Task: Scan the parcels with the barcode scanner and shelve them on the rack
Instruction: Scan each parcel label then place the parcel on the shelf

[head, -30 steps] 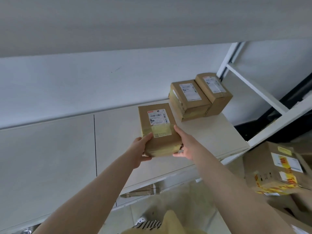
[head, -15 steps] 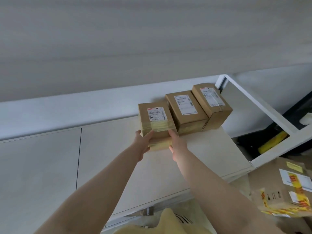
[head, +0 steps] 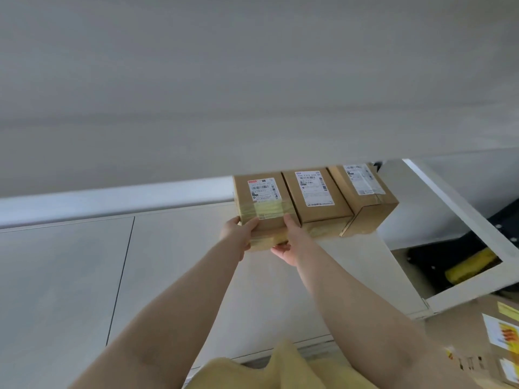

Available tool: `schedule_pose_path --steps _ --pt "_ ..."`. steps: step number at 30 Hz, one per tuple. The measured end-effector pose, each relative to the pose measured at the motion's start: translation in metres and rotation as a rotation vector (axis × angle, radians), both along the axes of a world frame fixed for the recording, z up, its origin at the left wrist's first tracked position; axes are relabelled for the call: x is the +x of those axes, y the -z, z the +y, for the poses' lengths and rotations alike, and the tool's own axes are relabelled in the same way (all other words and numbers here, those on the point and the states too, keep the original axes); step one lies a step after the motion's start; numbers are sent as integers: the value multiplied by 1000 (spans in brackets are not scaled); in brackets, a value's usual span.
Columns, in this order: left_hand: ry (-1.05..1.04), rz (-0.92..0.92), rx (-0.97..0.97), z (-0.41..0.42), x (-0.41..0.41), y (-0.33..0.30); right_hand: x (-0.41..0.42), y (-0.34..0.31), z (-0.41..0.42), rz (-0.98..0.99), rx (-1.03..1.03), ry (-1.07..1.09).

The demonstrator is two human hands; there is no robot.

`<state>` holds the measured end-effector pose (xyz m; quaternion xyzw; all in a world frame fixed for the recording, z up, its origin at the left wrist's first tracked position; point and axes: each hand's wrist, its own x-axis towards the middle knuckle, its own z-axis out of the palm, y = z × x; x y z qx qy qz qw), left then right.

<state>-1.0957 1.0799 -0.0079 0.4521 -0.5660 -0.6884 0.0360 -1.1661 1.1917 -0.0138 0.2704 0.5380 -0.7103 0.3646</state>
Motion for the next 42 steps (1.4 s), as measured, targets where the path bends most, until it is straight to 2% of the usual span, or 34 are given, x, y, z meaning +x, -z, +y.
schedule_pose_path --steps 10,17,22,28,34,42 --pt "3 5 -27 1 -2 6 2 -8 7 19 52 -77" --pt "68 -83 -36 -4 15 -8 18 -9 14 31 167 -209" --pt "-58 -14 51 -12 53 -5 51 -16 10 104 186 -249" --pt "-210 100 267 -24 125 4 114 -16 -7 248 33 -238" --pt "-391 126 307 -30 210 16 179 -2 -22 267 42 -335" --pt "-894 142 291 -35 362 30 257 14 -63 255 -4 -537"
